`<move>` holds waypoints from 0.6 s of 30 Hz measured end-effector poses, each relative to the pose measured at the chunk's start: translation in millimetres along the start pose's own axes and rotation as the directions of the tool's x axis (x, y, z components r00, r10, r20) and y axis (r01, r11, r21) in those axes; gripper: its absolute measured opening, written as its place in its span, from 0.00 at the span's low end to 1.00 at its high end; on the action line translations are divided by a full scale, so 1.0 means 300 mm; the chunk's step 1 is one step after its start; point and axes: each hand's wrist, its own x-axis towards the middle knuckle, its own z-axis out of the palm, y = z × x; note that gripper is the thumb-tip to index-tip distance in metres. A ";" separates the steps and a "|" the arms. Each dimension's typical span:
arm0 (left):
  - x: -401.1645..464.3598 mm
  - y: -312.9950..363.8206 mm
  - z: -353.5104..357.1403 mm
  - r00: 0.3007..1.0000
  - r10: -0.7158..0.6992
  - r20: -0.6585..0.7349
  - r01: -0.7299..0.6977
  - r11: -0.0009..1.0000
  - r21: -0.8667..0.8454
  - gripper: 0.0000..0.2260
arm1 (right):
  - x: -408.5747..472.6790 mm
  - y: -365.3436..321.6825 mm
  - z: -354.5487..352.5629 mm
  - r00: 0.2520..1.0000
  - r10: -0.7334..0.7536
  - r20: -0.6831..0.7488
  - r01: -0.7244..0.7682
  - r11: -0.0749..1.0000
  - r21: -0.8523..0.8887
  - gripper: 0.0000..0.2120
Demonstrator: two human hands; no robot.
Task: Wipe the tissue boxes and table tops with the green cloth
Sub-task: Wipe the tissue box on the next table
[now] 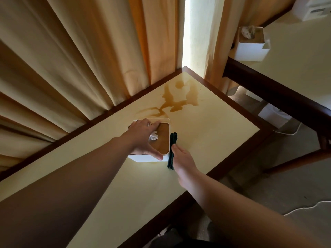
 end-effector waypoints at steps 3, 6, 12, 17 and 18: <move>-0.002 0.002 0.000 1.000 -0.011 0.000 0.011 1.000 -0.011 0.64 | -0.012 -0.049 0.006 0.999 -0.038 -0.005 0.038 0.999 -0.027 0.17; -0.005 0.002 0.002 1.000 -0.018 -0.002 0.017 1.000 -0.024 0.65 | -0.010 -0.106 0.006 0.997 -0.072 -0.020 0.071 0.997 -0.033 0.15; 0.002 -0.001 0.005 1.000 -0.015 -0.004 0.014 1.000 -0.019 0.66 | 0.014 -0.131 0.005 0.978 -0.190 -0.088 0.176 0.974 -0.146 0.10; -0.006 0.005 0.003 1.000 0.000 -0.008 0.000 1.000 0.009 0.64 | 0.044 -0.156 -0.085 0.965 -0.230 -0.128 0.196 0.952 -0.237 0.10; -0.008 0.008 0.002 1.000 0.003 -0.010 -0.003 1.000 0.011 0.63 | 0.051 -0.167 -0.112 0.958 -0.254 -0.133 0.213 0.941 -0.263 0.10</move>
